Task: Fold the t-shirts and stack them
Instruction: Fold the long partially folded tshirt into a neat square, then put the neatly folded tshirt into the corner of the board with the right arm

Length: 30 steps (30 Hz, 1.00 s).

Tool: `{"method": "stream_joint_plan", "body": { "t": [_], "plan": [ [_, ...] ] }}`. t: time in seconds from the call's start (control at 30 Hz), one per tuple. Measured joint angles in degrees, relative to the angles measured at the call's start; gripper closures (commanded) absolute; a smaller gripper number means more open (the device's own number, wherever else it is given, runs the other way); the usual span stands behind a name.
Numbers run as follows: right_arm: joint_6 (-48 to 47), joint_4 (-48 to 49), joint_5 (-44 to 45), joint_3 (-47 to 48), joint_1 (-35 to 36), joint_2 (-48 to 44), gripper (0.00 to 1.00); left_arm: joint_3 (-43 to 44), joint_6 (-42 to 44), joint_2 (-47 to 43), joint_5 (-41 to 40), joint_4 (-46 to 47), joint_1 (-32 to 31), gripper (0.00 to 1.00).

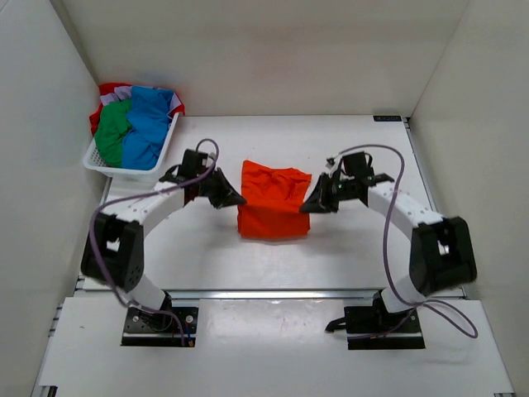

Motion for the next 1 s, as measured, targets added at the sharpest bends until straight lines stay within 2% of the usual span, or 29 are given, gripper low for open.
{"method": "stream_joint_plan", "body": {
  "t": [0.13,0.2,0.23,0.27,0.3,0.33,0.37,0.4,0.47,0.57,0.67,0.8,0.97,1.0],
  "plan": [
    [-3.56,-1.4,-1.01,18.27,-3.41,14.01,1.0,16.74,1.81,13.38,1.22,-0.5,4.33,1.0],
    [-5.2,-2.38,-1.11,27.15,-4.74,20.48,0.99,26.01,2.69,20.26,1.64,-1.53,5.86,0.89],
    [-6.05,-2.71,-0.94,30.97,-5.27,23.45,0.87,31.39,3.19,24.15,2.01,-2.16,6.34,0.68],
    [-6.51,-3.78,-0.74,35.1,-5.75,26.53,0.68,37.09,3.8,28.28,2.43,-1.97,6.73,0.53],
    [-7.32,-4.79,-0.17,39.15,-6.23,29.51,0.54,42.64,4.02,32.44,2.56,-2.23,6.99,0.48],
    [-8.17,-5.46,0.74,42.69,-6.71,32.46,0.48,47.78,4.04,36.24,2.75,-2.8,7.26,0.43],
    [-8.9,-6.51,1.75,45.09,-7.06,34.53,0.38,51.8,4.22,39.23,2.91,-3.13,7.5,0.4],
    [-9.57,-7.39,2.86,47.21,-7.3,36.5,0.34,55.58,4.22,42.27,3.1,-3.63,7.63,0.39],
    [-10.62,-8.48,5.55,48.52,-7.67,38.53,0.33,58.8,4.37,45.68,3.56,-4.44,8.02,0.38],
    [-11.54,-10.67,8.98,47.74,-7.74,38.99,0.29,55.93,4.61,46.21,4.59,-4.85,8.48,0.38],
    [-11.85,-9.62,10.4,43.67,-7.3,37.79,0.26,45.57,4.17,42.34,5.86,-2.45,8.79,0.38],
    [-11.21,-7.78,10.29,36.59,-6.36,36.83,0.24,31.01,2.29,34.53,7.17,1.36,9.33,0.37],
    [-8.26,-4.07,8.31,33.27,-4.13,36.87,0.26,16.57,-0.85,20.72,8.98,7.72,10.49,0.37],
    [-7.89,-3.23,8.28,33.29,-3.39,37.03,0.3,14.58,-1.38,18.36,9.29,9.29,10.71,0.37]
  ]
}}
